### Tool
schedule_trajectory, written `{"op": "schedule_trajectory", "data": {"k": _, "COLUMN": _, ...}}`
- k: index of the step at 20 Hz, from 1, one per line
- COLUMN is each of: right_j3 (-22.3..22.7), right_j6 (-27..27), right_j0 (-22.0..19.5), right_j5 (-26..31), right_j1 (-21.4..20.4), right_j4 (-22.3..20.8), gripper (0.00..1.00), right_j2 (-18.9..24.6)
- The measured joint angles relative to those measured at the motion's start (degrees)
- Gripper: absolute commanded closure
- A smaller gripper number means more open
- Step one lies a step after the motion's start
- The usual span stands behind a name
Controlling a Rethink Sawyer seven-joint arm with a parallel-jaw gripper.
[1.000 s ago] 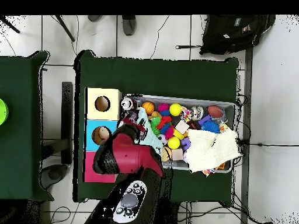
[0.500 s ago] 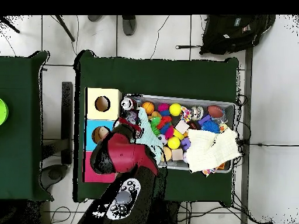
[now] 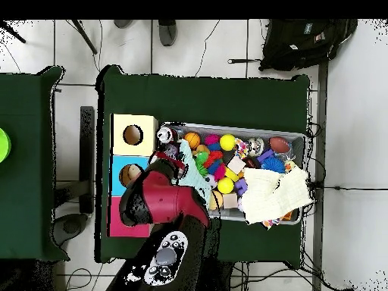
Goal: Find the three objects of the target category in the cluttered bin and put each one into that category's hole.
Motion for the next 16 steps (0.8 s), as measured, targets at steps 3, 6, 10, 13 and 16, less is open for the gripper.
{"op": "schedule_trajectory", "data": {"k": 3, "right_j3": 0.0, "right_j6": 0.0, "right_j0": -0.8, "right_j5": 0.0, "right_j1": -0.1, "right_j4": 0.0, "gripper": 0.00, "right_j2": 0.8}}
{"op": "schedule_trajectory", "data": {"k": 6, "right_j3": 0.0, "right_j6": 0.0, "right_j0": -1.3, "right_j5": -0.1, "right_j1": -0.1, "right_j4": 0.0, "gripper": 0.00, "right_j2": 1.7}}
{"op": "schedule_trajectory", "data": {"k": 10, "right_j3": 0.0, "right_j6": 0.0, "right_j0": -1.4, "right_j5": -0.9, "right_j1": 0.0, "right_j4": 0.0, "gripper": 0.00, "right_j2": 2.6}}
{"op": "schedule_trajectory", "data": {"k": 13, "right_j3": 0.0, "right_j6": 0.0, "right_j0": -1.4, "right_j5": -2.2, "right_j1": 0.0, "right_j4": 0.0, "gripper": 0.00, "right_j2": 3.0}}
{"op": "schedule_trajectory", "data": {"k": 16, "right_j3": 0.0, "right_j6": 0.0, "right_j0": -1.4, "right_j5": -3.0, "right_j1": 0.0, "right_j4": 0.0, "gripper": 0.00, "right_j2": 3.3}}
